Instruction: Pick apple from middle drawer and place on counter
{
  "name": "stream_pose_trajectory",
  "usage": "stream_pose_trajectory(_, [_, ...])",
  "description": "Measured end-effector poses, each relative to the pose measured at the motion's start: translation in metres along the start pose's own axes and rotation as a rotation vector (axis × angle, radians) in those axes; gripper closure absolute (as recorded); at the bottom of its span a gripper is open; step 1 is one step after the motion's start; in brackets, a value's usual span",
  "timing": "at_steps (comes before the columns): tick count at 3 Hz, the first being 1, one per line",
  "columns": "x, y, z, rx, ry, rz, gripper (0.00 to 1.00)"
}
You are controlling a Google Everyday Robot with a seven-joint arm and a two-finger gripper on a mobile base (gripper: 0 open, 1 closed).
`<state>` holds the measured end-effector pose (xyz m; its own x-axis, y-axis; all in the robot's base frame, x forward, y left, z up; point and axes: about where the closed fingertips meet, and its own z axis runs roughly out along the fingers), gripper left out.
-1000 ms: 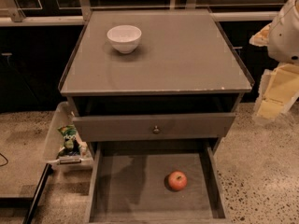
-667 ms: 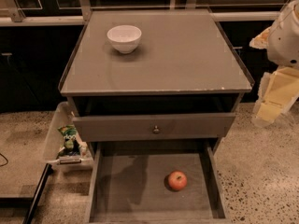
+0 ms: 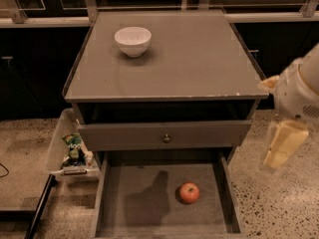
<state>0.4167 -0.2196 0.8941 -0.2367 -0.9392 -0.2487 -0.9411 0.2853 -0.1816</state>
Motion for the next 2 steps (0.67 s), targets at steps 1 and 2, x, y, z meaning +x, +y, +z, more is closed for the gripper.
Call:
stream_pose_trajectory(1, [0.0263, 0.0279, 0.0736, -0.020, -0.017, -0.040, 0.00])
stream_pose_trajectory(2, [0.0261, 0.0277, 0.0730, -0.020, -0.016, -0.040, 0.00])
